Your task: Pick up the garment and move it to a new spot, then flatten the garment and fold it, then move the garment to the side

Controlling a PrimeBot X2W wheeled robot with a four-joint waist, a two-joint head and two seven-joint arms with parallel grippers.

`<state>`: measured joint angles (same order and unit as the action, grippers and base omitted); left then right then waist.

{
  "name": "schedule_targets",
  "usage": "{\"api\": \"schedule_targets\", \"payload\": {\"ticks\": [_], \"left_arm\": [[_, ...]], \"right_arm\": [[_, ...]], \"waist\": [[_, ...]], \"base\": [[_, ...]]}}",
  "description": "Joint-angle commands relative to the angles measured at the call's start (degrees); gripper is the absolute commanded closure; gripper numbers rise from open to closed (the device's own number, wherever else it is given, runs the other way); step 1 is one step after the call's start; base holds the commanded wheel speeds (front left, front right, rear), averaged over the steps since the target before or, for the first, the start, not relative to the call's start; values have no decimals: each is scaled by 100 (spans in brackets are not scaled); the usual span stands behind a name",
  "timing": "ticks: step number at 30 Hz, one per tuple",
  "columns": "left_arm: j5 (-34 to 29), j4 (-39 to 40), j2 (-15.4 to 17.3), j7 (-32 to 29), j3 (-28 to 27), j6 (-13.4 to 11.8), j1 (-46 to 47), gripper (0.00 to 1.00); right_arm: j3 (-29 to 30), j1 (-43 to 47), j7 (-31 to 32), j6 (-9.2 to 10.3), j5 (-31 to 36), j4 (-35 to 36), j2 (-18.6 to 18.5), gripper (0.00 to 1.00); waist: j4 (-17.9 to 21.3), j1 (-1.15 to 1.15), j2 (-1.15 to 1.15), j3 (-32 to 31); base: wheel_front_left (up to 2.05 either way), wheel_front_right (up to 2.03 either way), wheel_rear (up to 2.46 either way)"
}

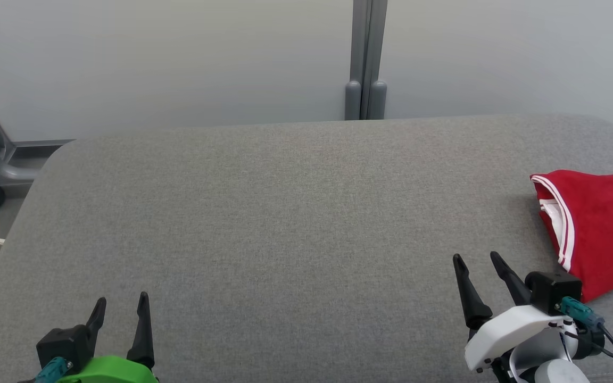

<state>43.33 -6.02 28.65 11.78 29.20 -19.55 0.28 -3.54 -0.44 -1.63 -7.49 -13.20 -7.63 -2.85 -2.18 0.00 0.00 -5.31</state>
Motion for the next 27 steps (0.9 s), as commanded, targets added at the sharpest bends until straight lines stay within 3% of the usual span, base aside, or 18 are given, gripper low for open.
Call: {"api": "schedule_targets", "payload": {"ticks": [1, 24, 25, 27], "left_arm": [[-9, 0, 3, 42, -31, -28, -104, 0], [-160, 118, 81, 100, 18, -125, 45, 0], [-109, 98, 42, 61, 31, -103, -33, 100], [-86, 6, -32, 39, 73, -100, -78, 100]], "right_arm": [[9, 52, -51, 1, -24, 4, -11, 0], [134, -11, -111, 1, -18, 42, -10, 0], [119, 15, -75, -1, -21, -6, 1, 100], [123, 49, -59, 0, -37, -112, 15, 100]], "waist": [[0, 0, 0, -3], [-23, 0, 0, 5], [-22, 0, 0, 4], [-22, 0, 0, 5]], "base": [[0, 0, 0], [0, 0, 0], [0, 0, 0], [0, 0, 0]]}}
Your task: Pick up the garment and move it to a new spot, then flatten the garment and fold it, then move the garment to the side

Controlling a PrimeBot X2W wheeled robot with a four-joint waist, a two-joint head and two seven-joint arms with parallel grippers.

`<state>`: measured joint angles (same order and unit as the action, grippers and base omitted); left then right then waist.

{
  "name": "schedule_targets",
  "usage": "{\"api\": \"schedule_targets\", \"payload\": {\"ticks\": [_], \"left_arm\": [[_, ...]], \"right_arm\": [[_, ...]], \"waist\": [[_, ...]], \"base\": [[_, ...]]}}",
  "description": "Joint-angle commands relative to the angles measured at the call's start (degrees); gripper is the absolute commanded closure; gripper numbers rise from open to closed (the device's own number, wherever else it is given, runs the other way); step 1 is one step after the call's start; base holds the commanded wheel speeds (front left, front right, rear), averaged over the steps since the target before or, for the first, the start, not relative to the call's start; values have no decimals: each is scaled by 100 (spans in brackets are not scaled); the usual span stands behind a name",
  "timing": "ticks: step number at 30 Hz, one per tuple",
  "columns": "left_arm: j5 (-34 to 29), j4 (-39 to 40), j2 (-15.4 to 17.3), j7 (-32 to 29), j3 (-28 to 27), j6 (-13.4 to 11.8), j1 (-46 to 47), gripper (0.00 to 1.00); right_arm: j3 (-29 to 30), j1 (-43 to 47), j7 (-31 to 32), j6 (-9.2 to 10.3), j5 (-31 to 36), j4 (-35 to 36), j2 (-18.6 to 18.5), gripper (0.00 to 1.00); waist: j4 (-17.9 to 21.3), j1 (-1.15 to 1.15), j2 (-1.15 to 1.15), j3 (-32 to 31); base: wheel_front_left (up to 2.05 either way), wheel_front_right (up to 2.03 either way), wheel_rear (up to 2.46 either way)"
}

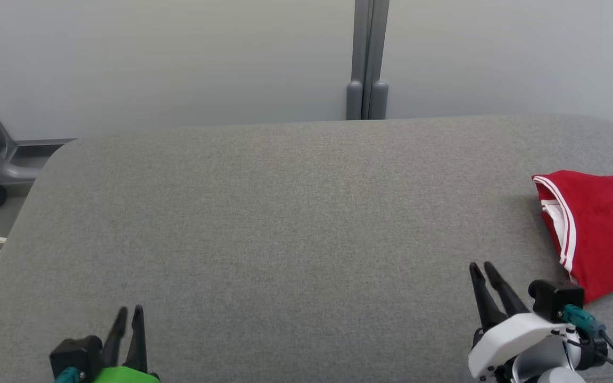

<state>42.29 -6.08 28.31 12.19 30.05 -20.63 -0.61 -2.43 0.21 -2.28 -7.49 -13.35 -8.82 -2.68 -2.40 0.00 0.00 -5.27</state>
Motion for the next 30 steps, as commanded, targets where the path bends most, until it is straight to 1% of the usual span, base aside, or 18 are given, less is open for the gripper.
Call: {"api": "schedule_targets", "payload": {"ticks": [1, 18, 30], "left_arm": [[20, -26, -50, -6, 12, 9, -29, 100], [1161, -267, -599, -216, -559, 629, 227, 100], [1795, -427, -902, -329, -866, 981, 383, 100]], "right_arm": [[8, 23, 11, 0, -28, -46, 6, 100], [491, -196, 427, 0, -1732, -201, -2, 100], [747, -310, 646, 0, -2671, -282, -7, 100]], "waist": [[1, 0, 0, 2], [33, 0, 0, 76], [54, 0, 0, 123]], "base": [[0, 0, 0], [0, 0, 0], [0, 0, 0]]}}
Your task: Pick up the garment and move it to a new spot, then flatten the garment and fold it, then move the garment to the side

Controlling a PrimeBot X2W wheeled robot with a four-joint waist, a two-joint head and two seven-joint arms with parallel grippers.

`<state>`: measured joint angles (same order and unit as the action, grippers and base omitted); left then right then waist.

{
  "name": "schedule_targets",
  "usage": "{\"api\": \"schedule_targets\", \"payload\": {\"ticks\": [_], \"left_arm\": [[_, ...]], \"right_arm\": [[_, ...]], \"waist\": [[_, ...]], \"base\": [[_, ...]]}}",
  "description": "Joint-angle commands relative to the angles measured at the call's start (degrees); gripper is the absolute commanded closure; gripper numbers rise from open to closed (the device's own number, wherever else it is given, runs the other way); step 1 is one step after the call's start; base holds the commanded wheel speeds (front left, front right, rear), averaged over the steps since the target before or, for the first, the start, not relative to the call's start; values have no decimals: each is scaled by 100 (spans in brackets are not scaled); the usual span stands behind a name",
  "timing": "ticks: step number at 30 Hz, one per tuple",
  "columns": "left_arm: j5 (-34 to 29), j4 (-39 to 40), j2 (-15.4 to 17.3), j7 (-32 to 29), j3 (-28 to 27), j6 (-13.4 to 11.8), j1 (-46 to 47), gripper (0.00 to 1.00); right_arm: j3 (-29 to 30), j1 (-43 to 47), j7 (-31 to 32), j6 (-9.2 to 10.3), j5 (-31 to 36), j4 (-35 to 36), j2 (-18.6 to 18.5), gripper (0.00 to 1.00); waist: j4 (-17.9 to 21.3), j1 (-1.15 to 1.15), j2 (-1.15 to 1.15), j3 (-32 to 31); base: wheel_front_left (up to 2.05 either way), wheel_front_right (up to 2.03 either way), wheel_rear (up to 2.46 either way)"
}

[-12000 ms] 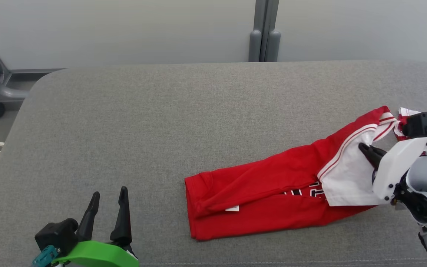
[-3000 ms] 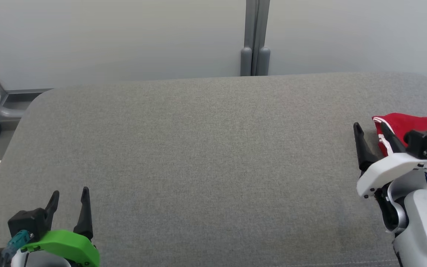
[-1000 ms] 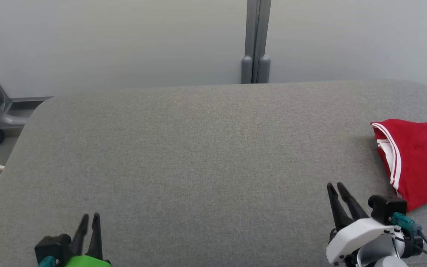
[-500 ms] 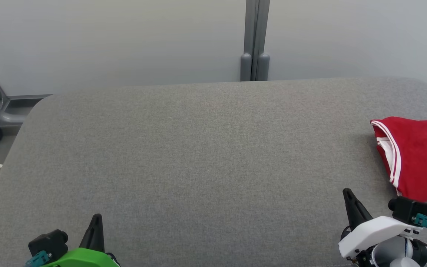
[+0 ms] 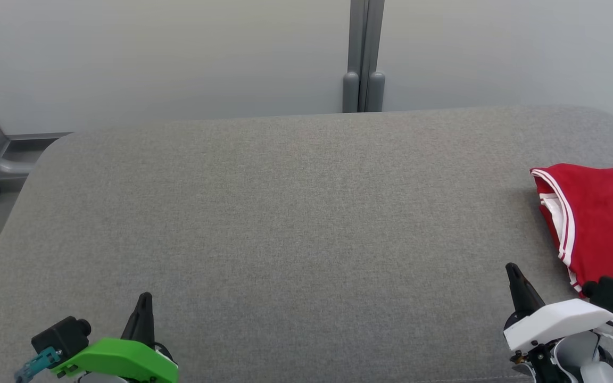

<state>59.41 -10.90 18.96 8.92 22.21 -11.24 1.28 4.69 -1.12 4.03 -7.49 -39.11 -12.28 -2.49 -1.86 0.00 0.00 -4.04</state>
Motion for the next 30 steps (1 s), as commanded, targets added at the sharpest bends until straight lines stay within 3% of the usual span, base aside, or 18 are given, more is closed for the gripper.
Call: {"api": "schedule_targets", "payload": {"ticks": [1, 30], "left_arm": [[136, 43, 7, -10, -108, 71, 207, 100], [1466, -212, -644, -256, -764, 808, 497, 100]], "right_arm": [[57, -185, 36, 0, -176, 58, -26, 100], [609, -428, 510, -1, -2153, -127, -38, 100]], "waist": [[2, 0, 0, 5], [58, 0, 0, 131]], "base": [[0, 0, 0], [0, 0, 0]]}}
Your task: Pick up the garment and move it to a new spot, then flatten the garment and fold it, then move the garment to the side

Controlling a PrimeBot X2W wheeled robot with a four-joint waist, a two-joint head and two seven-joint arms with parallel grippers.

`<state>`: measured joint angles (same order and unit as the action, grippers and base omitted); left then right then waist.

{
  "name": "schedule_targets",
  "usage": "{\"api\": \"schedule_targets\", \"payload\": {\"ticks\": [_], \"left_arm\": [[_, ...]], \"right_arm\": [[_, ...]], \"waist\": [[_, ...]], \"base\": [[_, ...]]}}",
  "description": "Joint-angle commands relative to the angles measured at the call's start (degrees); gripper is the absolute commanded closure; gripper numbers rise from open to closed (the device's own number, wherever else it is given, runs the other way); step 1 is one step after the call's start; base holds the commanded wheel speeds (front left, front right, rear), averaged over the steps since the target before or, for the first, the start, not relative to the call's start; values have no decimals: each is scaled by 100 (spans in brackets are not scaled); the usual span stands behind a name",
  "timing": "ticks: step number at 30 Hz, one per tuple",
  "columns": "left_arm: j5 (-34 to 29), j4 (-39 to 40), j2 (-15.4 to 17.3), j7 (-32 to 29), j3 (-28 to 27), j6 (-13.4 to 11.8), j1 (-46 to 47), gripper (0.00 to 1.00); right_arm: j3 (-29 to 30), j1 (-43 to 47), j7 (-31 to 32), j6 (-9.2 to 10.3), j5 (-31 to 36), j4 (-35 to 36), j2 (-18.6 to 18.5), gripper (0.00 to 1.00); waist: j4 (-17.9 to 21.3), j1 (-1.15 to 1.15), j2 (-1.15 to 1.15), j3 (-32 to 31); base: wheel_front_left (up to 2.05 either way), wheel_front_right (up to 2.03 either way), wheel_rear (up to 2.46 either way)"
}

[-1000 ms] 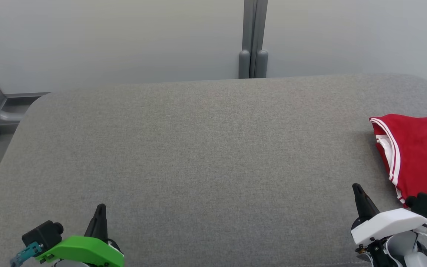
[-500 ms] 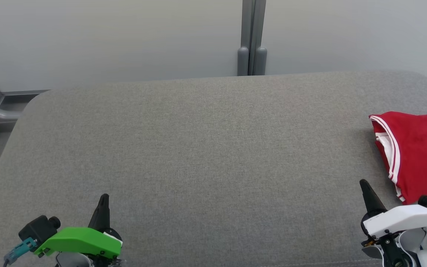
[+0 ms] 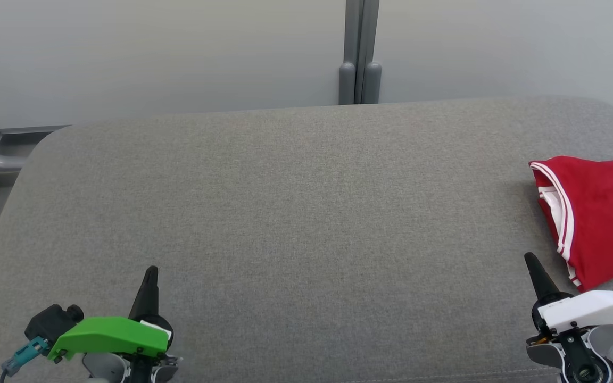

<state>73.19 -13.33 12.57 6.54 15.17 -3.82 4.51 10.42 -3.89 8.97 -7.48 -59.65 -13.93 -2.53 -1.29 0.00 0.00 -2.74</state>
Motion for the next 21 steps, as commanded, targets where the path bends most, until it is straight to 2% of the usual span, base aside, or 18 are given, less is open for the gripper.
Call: {"api": "schedule_targets", "payload": {"ticks": [1, 21], "left_arm": [[133, 21, -23, -26, -79, 82, 182, 100], [820, -119, -363, -148, -416, 461, 328, 100]], "right_arm": [[52, -161, 32, -2, -159, 32, -34, 100], [338, -282, 278, -2, -1179, -69, -39, 100]], "waist": [[3, 0, 0, 6], [40, 0, 0, 89]], "base": [[0, 0, 0], [0, 0, 0]]}}
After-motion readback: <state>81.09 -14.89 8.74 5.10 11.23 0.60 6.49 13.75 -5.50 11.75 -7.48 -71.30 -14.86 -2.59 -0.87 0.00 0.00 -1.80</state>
